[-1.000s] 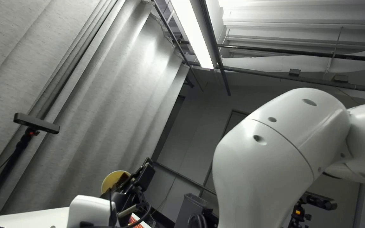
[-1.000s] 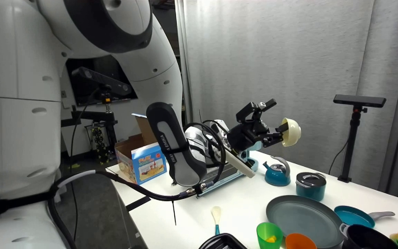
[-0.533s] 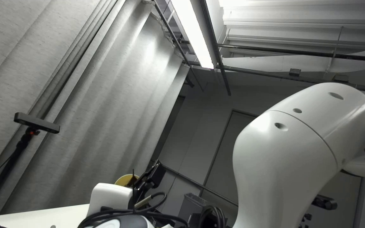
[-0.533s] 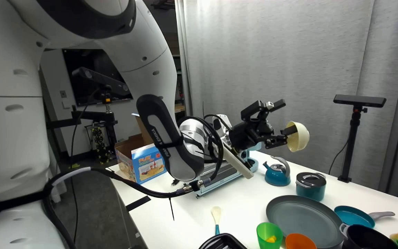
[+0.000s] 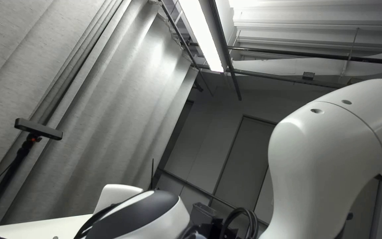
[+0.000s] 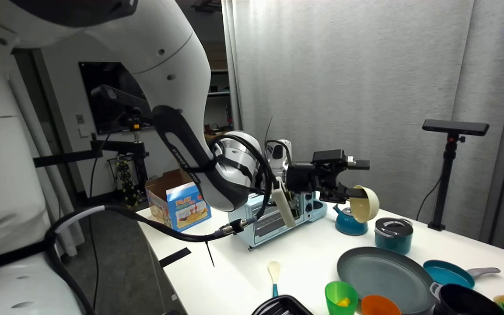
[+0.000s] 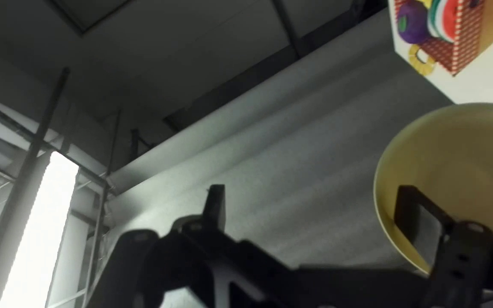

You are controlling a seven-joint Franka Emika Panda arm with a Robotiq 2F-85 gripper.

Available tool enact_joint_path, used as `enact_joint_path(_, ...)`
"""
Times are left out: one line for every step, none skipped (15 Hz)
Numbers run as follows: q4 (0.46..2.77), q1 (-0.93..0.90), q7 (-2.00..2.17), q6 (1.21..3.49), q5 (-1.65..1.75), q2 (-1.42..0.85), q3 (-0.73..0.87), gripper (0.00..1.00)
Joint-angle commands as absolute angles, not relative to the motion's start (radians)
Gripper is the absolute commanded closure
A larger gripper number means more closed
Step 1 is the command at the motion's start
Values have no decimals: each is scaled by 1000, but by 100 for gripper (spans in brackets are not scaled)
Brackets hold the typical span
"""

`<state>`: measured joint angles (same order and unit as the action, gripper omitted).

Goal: Flip the white object upside down

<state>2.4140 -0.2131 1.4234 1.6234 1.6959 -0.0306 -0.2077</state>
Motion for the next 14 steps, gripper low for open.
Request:
enact_joint_path(2412,-196,1342,1812,1571,42,-196,0)
enact_joint_path(2409,-193,1321,1858,1533,50,-189,0)
enact_joint_path(2406,-193,1296,1898,1489,56,-185,0)
enact_joint_path(2404,-192,1270,1936,1445,62,-181,0)
enact_joint_path(2401,-188,1240,1978,1402,67,-174,0)
enact_joint_path(2397,-186,1210,2010,1355,70,-169,0)
enact_joint_path(2394,-185,1176,2039,1303,72,-163,0)
enact_joint_path(2391,-184,1139,2065,1248,74,-158,0)
enact_joint_path(2388,-183,1100,2087,1193,75,-153,0)
enact_joint_path(2384,-181,1059,2104,1132,75,-149,0)
enact_joint_path(2380,-179,1020,2116,1070,74,-146,0)
enact_joint_path(2376,-177,978,2123,1003,74,-144,0)
enact_joint_path(2371,-176,937,2125,936,73,-142,0)
enact_joint_path(2366,-174,895,2122,865,73,-140,0)
